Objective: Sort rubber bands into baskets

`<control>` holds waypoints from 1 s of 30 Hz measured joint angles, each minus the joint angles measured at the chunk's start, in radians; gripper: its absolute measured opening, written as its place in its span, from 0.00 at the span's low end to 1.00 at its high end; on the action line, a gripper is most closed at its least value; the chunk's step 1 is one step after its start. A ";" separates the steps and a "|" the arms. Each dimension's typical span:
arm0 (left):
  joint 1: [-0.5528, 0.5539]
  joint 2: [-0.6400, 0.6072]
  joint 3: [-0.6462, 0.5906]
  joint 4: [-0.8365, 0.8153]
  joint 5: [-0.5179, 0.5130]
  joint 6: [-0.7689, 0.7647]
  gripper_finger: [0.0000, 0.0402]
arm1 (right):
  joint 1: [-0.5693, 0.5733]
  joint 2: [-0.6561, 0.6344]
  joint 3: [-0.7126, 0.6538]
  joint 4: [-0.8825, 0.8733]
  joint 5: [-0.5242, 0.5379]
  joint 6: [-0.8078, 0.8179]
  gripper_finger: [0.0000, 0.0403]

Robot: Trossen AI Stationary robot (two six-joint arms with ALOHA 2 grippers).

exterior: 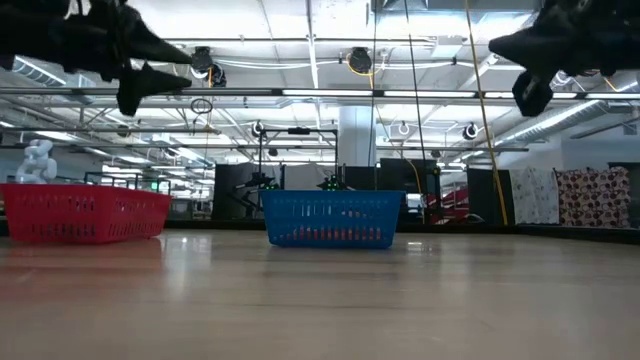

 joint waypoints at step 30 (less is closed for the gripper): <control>0.015 -0.372 -0.092 -0.259 -0.043 -0.065 0.49 | -0.057 -0.202 -0.180 -0.085 0.013 -0.003 0.00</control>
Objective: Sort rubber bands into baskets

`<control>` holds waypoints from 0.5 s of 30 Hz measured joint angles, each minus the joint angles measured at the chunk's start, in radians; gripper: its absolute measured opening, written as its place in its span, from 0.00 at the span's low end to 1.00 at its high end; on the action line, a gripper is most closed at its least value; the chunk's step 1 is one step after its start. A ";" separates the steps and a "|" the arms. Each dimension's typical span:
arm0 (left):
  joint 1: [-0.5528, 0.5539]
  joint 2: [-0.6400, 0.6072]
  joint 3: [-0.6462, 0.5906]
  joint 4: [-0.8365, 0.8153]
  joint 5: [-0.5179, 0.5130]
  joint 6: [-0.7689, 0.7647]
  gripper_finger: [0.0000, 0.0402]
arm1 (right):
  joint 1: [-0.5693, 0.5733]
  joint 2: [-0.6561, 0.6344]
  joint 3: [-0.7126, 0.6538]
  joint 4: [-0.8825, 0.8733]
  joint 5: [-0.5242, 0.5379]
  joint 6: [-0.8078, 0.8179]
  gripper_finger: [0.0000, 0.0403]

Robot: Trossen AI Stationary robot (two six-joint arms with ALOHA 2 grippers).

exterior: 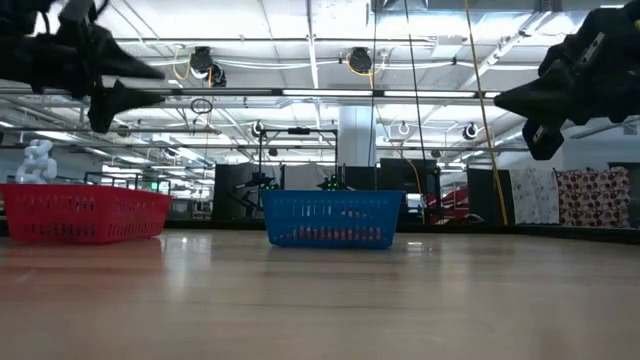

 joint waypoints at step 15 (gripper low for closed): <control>0.000 0.031 -0.110 0.114 -0.083 0.124 0.49 | -0.032 0.004 0.001 -0.065 0.015 -0.321 0.00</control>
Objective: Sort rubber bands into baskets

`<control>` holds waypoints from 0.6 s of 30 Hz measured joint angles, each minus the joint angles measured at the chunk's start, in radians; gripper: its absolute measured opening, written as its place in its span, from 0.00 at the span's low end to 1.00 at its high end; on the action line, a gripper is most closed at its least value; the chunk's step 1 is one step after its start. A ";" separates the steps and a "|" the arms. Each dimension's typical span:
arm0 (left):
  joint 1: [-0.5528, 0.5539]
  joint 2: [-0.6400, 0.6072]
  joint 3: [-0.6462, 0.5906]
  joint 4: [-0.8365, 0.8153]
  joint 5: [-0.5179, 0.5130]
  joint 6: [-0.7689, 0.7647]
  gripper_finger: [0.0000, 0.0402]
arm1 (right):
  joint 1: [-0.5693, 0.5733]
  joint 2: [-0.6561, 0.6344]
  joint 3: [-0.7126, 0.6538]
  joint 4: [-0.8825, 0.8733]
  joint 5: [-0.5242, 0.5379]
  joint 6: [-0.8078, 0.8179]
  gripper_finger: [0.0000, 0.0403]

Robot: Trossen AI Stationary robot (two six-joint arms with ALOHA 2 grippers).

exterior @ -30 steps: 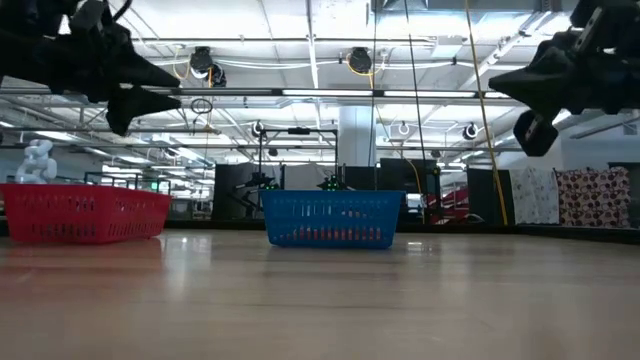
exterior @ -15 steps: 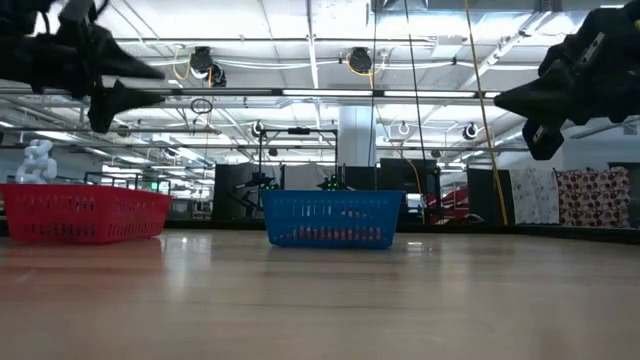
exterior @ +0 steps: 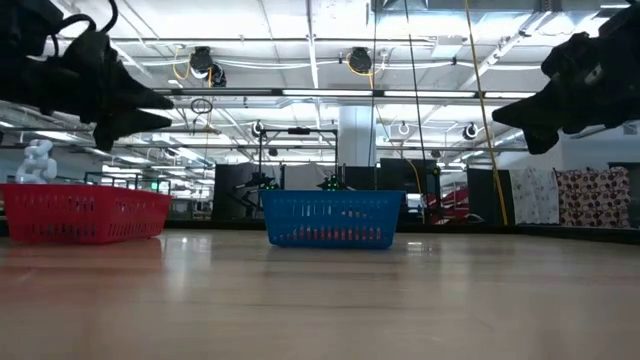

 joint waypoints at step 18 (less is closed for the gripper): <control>0.000 0.003 0.000 -0.001 0.007 0.100 0.49 | 0.000 0.001 0.000 -0.001 0.002 -0.013 0.00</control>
